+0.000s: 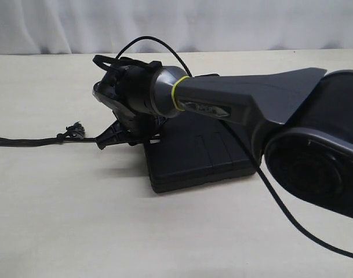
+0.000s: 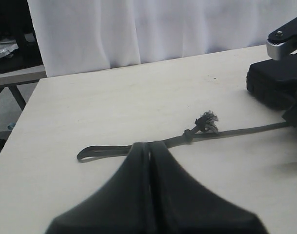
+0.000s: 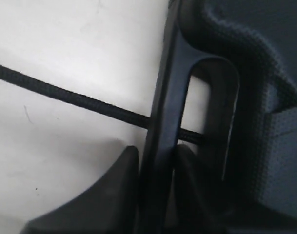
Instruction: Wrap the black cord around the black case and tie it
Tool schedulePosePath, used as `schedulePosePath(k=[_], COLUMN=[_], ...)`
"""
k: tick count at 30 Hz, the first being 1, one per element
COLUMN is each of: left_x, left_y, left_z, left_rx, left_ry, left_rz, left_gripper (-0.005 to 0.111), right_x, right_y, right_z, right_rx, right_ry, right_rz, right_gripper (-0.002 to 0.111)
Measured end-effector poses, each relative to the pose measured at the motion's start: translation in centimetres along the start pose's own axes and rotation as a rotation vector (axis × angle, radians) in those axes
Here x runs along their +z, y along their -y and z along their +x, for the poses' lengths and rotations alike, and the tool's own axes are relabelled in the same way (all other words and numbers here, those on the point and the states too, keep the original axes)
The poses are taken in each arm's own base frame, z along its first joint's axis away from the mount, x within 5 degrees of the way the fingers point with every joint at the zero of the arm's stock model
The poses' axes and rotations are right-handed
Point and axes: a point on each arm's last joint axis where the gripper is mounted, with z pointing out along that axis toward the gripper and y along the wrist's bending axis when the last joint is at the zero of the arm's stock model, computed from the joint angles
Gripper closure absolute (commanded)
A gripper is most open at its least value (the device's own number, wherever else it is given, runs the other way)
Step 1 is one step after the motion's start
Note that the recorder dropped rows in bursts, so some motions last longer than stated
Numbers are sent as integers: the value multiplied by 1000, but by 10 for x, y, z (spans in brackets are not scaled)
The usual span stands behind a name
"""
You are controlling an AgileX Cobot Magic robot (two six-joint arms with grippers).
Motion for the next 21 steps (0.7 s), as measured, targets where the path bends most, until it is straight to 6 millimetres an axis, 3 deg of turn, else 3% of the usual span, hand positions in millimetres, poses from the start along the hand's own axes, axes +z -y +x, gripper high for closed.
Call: schedulePosePath(k=[7, 16, 21], left_x=[0, 0, 0], left_y=[0, 0, 0], left_z=[0, 0, 0], left_rx=[0, 0, 0], left_ry=[0, 0, 0], left_rz=[0, 0, 0], left_gripper=[107, 107, 107], right_x=[-1, -7, -38], right_y=[1, 2, 14], right_z=[2, 3, -1], right_rx=[-26, -66, -70], right_ry=[-18, -44, -46], right_rz=[12, 17, 21], right_gripper=[104, 104, 104])
